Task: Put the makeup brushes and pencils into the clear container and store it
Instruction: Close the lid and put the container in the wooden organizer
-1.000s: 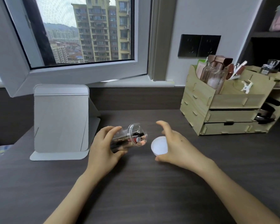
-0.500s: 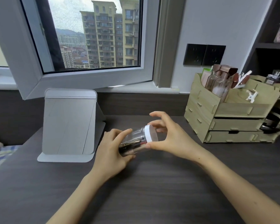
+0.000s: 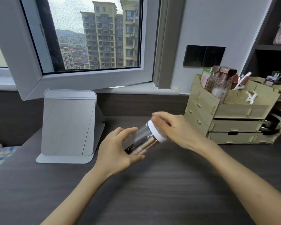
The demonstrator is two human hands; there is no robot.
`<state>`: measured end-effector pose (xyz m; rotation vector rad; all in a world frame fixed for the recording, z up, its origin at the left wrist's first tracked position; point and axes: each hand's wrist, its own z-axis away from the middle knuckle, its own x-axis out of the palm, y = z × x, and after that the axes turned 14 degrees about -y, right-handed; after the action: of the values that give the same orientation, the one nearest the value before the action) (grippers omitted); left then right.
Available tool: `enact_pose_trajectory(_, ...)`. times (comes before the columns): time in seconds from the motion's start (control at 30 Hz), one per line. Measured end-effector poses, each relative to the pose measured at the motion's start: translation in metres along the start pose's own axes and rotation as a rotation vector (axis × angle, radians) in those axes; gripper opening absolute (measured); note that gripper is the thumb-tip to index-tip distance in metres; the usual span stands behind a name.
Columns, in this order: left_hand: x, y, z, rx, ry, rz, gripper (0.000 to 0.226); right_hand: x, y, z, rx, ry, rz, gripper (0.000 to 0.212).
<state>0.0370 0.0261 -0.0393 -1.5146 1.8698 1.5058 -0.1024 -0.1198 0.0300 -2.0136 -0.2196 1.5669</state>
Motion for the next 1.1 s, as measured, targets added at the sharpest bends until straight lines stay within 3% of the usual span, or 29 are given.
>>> enact_pose_trajectory(0.1, -0.001, -0.001, -0.001, -0.011, -0.035, 0.069, 0.079, -0.015, 0.005, 0.005, -0.110, -0.231, -0.041, 0.041)
enact_pose_trajectory(0.2, 0.001, 0.008, -0.002, 0.012, -0.023, 0.047, 0.077, -0.011, 0.003, 0.001, -0.078, -0.153, 0.009, 0.025)
enact_pose_trajectory(0.27, 0.003, 0.012, -0.005, 0.023, 0.012, -0.052, 0.076, -0.007, 0.000, -0.006, 0.066, -0.103, 0.076, 0.050)
enact_pose_trajectory(0.37, 0.005, 0.012, -0.010, -0.006, -0.007, -0.028, 0.075, -0.016, -0.005, -0.008, 0.280, -0.245, 0.023, 0.077)
enact_pose_trajectory(0.43, 0.005, 0.010, -0.011, -0.042, -0.024, 0.077, 0.074, -0.029, -0.005, -0.002, 0.212, -0.336, -0.145, 0.073)
enact_pose_trajectory(0.5, 0.005, 0.008, -0.011, -0.049, -0.034, 0.111, 0.073, -0.035, 0.001, 0.003, 0.026, -0.372, -0.096, 0.063)
enact_pose_trajectory(0.6, 0.006, 0.009, -0.012, -0.030, -0.057, 0.086, 0.075, -0.024, 0.007, 0.002, 0.009, -0.196, 0.094, 0.050)
enact_pose_trajectory(0.7, 0.008, 0.009, -0.012, -0.019, -0.068, 0.044, 0.078, -0.024, 0.008, 0.001, 0.106, -0.188, 0.157, 0.073)
enact_pose_trajectory(0.83, 0.006, 0.007, -0.013, -0.001, -0.061, -0.009, 0.078, -0.026, 0.011, 0.004, 0.036, -0.263, 0.008, 0.056)
enact_pose_trajectory(0.93, 0.007, 0.011, -0.013, 0.013, -0.036, -0.009, 0.078, -0.013, 0.017, -0.002, 0.045, -0.146, -0.098, 0.039)
enact_pose_trajectory(1.1, 0.007, 0.019, -0.020, 0.043, 0.017, -0.033, 0.077, -0.005, 0.019, -0.009, 0.058, 0.039, -0.230, 0.034)
